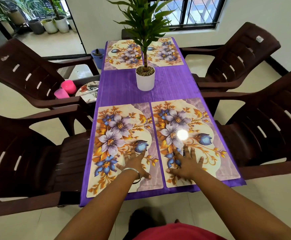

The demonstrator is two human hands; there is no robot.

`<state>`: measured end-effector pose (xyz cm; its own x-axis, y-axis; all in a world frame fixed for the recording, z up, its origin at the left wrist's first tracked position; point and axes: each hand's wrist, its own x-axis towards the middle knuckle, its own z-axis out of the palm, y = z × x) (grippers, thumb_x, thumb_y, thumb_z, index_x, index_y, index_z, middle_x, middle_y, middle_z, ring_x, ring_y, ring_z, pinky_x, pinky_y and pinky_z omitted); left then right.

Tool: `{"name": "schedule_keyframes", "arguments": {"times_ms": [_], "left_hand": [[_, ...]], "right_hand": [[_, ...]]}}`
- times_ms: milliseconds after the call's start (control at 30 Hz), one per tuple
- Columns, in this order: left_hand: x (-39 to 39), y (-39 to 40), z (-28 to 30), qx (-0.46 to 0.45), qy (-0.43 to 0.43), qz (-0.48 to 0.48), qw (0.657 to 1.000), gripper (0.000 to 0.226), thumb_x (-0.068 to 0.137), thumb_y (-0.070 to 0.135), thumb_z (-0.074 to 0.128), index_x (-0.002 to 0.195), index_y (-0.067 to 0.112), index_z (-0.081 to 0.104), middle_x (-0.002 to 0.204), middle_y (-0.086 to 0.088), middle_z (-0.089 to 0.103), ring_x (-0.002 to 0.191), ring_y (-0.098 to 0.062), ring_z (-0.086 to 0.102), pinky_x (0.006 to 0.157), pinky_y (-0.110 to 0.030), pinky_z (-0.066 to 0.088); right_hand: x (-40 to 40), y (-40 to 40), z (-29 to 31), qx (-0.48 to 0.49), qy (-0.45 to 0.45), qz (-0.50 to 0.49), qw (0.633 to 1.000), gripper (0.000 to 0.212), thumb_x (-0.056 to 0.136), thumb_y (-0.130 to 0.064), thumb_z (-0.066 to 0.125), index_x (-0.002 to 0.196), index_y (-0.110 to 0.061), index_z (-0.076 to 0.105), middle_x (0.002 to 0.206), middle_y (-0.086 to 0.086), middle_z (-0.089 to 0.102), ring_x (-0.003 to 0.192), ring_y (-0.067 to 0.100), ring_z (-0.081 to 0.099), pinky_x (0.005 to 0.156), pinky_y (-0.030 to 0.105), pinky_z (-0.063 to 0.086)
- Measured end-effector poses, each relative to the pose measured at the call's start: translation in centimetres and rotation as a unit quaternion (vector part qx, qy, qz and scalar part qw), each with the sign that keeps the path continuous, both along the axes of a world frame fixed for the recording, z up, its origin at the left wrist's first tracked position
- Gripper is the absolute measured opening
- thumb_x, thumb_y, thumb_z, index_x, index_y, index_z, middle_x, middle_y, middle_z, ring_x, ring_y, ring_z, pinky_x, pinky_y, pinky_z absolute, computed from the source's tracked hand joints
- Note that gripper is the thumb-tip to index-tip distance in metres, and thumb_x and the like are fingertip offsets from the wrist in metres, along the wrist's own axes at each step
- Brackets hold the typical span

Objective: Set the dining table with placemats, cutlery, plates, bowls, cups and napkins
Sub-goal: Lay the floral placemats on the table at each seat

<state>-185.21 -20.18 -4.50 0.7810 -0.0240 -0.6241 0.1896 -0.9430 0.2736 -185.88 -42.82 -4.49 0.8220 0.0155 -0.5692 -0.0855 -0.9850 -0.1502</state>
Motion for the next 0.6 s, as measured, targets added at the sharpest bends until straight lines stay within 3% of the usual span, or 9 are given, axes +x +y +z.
{"name": "schedule_keyframes", "arguments": {"times_ms": [600], "left_hand": [[-0.08, -0.02, 0.17, -0.004, 0.001, 0.007, 1.000, 0.113, 0.067, 0.049, 0.081, 0.150, 0.042, 0.005, 0.160, -0.003, -0.017, 0.145, -0.037, -0.018, 0.109, -0.071, 0.008]], "right_hand": [[-0.07, 0.11, 0.16, 0.006, -0.005, -0.004, 1.000, 0.099, 0.076, -0.079, 0.046, 0.149, -0.041, -0.009, 0.159, 0.005, -0.021, 0.144, 0.034, -0.023, 0.110, 0.066, -0.007]]}}
